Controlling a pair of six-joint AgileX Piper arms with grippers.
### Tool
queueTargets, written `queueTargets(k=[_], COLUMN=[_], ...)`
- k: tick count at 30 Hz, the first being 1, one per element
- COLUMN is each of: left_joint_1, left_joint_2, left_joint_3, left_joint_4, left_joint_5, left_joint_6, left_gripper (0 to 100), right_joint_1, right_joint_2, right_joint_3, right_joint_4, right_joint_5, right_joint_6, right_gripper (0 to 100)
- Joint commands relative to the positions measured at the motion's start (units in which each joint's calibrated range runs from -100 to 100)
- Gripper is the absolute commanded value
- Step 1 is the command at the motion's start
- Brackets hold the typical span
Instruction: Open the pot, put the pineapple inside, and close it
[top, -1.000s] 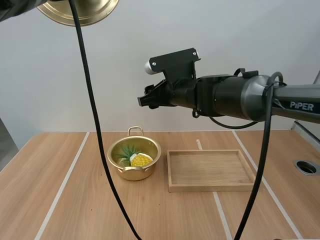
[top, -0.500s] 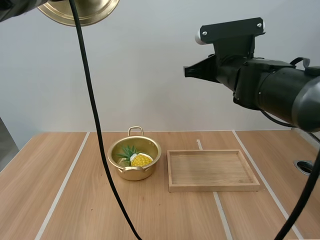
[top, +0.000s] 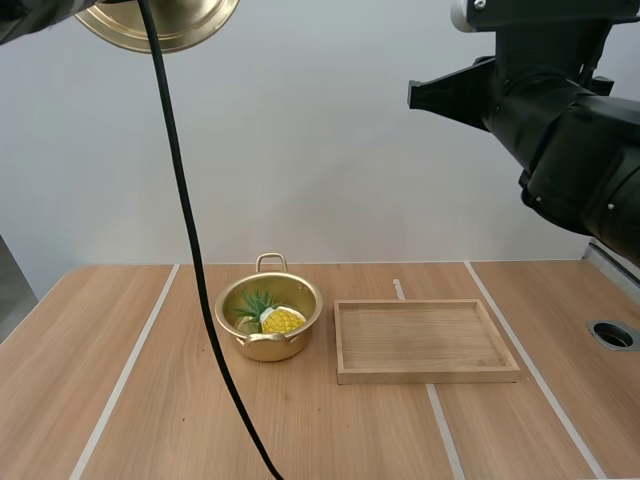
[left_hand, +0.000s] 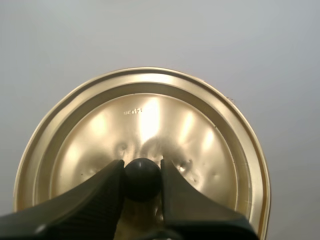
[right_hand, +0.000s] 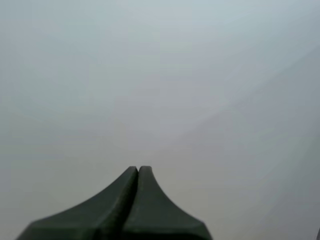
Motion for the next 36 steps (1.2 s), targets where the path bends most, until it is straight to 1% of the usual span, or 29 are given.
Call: queueTargets(k=[1, 4, 7, 9, 14, 21, 23, 28, 32, 36], left_joint_1=[0.09, 0.09, 0.09, 0.09, 0.09, 0.09, 0.09, 0.09, 0.09, 0.09], left_joint_2=[-0.36, -0.36, -0.36, -0.36, -0.36, -0.22, 0.24, 4.43, 8.81, 11.91], left_joint_3=[-0.5, -0.5, -0.5, -0.5, -0.5, -0.5, -0.5, -0.5, -0.5, 0.41], left_joint_4=[0.33, 0.33, 0.33, 0.33, 0.33, -0.01, -0.01, -0.01, -0.01, -0.01], left_joint_5=[-1.38, -1.38, -1.38, -1.38, -1.38, -0.01, 4.6, 21.98, 30.87, 36.45], left_joint_6=[-0.43, -0.43, -0.43, -0.43, -0.43, -0.43, -0.19, 0.5, 0.62, 0.72], left_gripper=[0, 0, 0, 0, 0, 0, 0, 0, 0, 0], right_joint_1=[-0.22, -0.22, -0.22, -0.22, -0.22, -0.32, -0.96, -2.84, -3.19, -3.19], right_joint_2=[-1.8, -3.42, -5.82, -7.73, -11.74, -12.88, -12.88, -12.88, -12.93, -12.93], right_joint_3=[0.29, 0.57, 0.7, 1.4, 6.04, 11.18, 11.74, 12.45, 12.45, 12.45], right_joint_4=[2.14, 2.86, 2.86, 2.86, 2.86, 2.86, 2.86, 2.86, 2.86, 2.86], right_joint_5=[-0.61, -3.52, -10.01, -11.61, -11.78, -11.78, -11.03, -8.61, -6.07, -3.54], right_joint_6=[0.0, 0.0, 0.0, 0.0, 0.0, 0.0, 0.0, 0.0, 0.0, 0.0], right_gripper=[0, 0, 0, 0, 0, 0, 0, 0, 0, 0])
